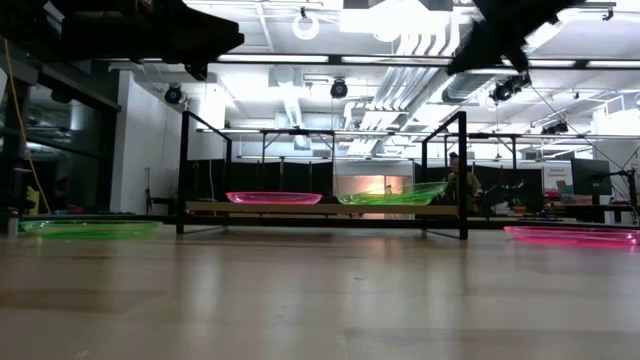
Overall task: Place and stack plates onto a shelf
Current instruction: Stack the bottom green plate on top of the other green plate on the shelf
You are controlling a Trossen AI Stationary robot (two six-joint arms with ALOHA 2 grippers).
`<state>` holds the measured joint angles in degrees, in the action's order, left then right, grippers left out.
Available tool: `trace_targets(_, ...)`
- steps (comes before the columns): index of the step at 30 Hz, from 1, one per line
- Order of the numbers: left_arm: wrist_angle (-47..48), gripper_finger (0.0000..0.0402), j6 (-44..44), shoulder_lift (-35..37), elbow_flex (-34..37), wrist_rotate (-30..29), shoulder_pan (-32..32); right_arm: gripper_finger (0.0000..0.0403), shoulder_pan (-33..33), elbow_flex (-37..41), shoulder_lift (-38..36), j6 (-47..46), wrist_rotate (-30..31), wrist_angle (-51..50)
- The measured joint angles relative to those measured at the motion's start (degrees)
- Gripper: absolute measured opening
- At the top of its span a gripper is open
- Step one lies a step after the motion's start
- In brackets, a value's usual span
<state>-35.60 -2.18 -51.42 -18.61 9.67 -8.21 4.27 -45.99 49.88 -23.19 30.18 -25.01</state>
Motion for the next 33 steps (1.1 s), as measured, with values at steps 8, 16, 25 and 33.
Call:
trace_targets(8,-0.33,0.0105,0.01,-0.02,0.00,0.00,0.00,0.0000,-3.82,-26.51,29.09,4.19,-13.14,-19.20)
trace_targets(16,1.27,0.0105,0.17,-0.02,0.00,0.00,0.00,0.0000,-5.57,-44.31,49.06,2.34,-18.84,-44.97)
trace_targets(25,1.38,0.0105,0.55,-0.02,0.00,0.00,0.00,0.0000,-3.66,-40.41,56.99,-3.48,-21.02,-47.87)
trace_targets(33,1.38,0.0105,0.46,-0.02,0.00,0.00,0.00,0.0000,-0.21,-36.81,57.77,-10.43,-13.59,-47.51)
